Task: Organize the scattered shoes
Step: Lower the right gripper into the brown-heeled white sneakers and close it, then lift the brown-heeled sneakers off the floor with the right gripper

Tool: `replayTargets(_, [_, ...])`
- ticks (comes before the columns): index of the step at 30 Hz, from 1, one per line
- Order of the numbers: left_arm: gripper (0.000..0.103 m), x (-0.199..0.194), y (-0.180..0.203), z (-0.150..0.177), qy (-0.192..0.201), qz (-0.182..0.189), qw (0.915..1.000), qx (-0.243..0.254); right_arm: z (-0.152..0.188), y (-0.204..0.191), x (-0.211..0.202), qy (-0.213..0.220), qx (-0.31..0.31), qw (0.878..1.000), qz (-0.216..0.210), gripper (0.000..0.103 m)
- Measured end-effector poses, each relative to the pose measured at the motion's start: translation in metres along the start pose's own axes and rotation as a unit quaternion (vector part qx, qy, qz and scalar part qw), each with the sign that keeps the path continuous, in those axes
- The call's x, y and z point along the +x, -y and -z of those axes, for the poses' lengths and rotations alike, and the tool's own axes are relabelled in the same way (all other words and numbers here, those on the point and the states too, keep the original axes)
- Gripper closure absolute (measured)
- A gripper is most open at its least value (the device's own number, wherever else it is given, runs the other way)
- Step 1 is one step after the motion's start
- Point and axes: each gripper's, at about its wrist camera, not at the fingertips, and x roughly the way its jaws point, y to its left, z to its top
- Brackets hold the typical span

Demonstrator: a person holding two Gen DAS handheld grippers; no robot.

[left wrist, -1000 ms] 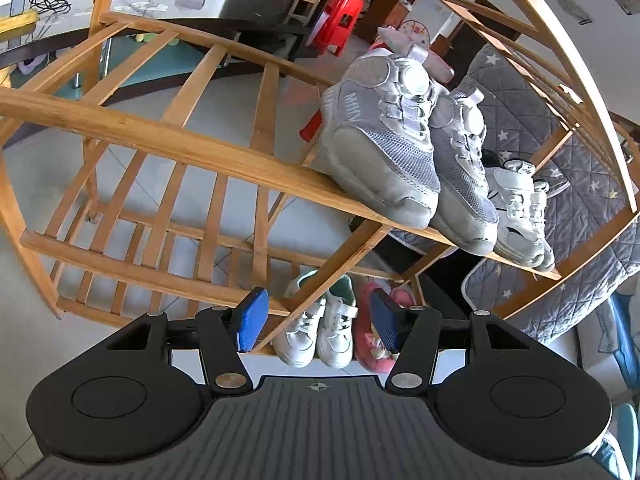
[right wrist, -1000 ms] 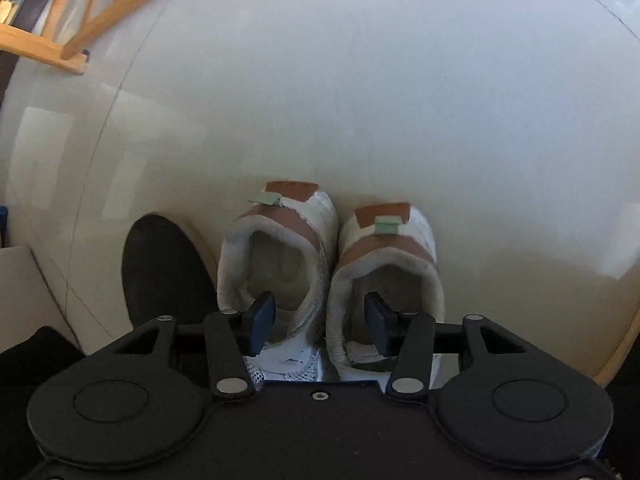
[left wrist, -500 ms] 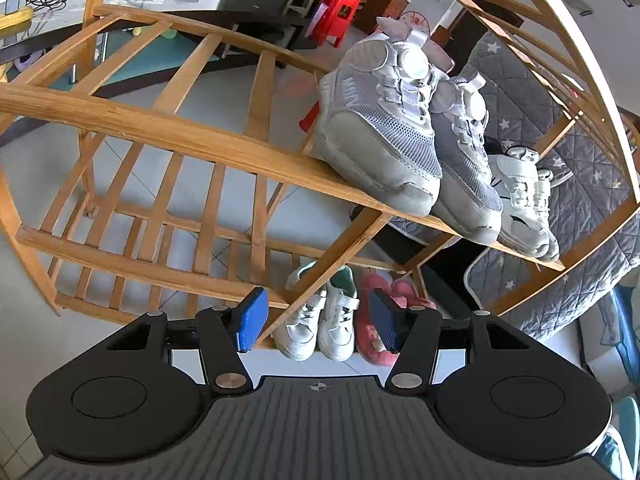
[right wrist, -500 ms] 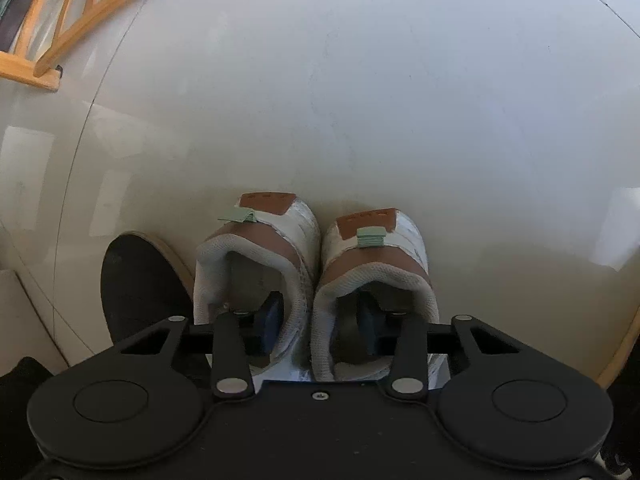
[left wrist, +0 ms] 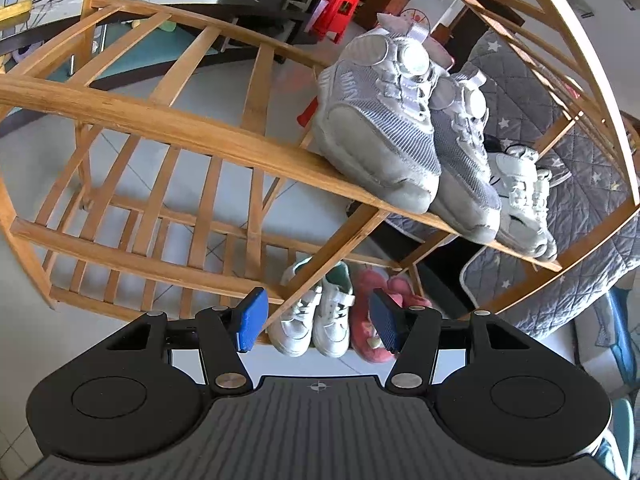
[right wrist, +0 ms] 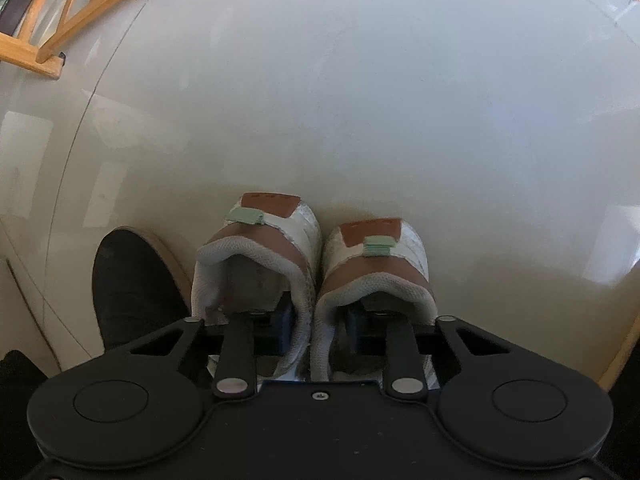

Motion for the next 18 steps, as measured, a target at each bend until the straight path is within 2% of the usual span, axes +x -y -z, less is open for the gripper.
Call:
replayTargets(3, [0.046,-0.001,0.001,0.000,0.000,0.006,1.0000,-0.005,0.000,0.007,-0.005,0.007,-0.006,1.000,0.017,0.079])
replayTargets(7, [0.046,-0.002,0.001,0.001,-0.003,0.010,0.9999,-0.006,-0.011,0.028,-0.010,0.013,0.017,0.999,0.026,0.079])
replayTargets(13, [0.045,0.000,0.001,0.000,-0.006,0.006,0.9999,-0.010,-0.023,0.038,-0.013,0.012,0.031,0.999,0.020,0.077])
replayTargets(18, [0.045,0.001,0.003,0.001,-0.008,0.009,0.9999,-0.004,-0.018,0.040,-0.014,0.021,0.008,0.999,0.037,0.074])
